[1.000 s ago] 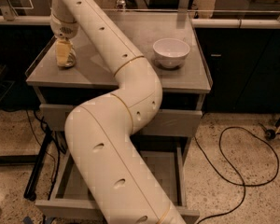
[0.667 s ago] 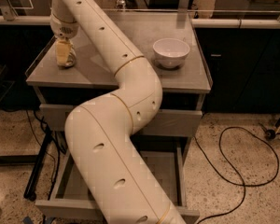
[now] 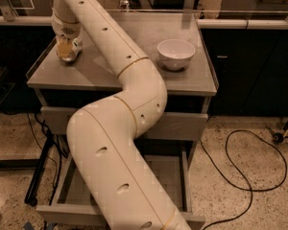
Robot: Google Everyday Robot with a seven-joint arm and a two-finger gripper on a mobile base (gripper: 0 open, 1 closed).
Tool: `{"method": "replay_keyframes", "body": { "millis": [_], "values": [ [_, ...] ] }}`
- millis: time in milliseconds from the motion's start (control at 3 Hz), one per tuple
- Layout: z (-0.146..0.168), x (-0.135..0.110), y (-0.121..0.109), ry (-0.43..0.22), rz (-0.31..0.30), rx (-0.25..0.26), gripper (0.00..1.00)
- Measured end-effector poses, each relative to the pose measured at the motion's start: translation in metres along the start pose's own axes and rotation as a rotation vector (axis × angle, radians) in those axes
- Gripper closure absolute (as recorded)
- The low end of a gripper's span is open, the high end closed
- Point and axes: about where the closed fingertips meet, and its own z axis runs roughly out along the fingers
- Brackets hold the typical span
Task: Place 7up can into middle drawer
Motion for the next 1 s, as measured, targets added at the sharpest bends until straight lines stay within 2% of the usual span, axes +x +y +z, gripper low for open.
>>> {"method": "replay_keyframes", "body": {
  "millis": [333,667,1000],
  "values": [
    [-0.027,-0.005,-0.017,0.003,0.034,0.083,1.00],
    [-0.057,-0.011,-0.025,0.008,0.043,0.141,1.00],
    [-0.074,-0.017,-0.033,-0.002,0.045,0.184,1.00]
  ]
}}
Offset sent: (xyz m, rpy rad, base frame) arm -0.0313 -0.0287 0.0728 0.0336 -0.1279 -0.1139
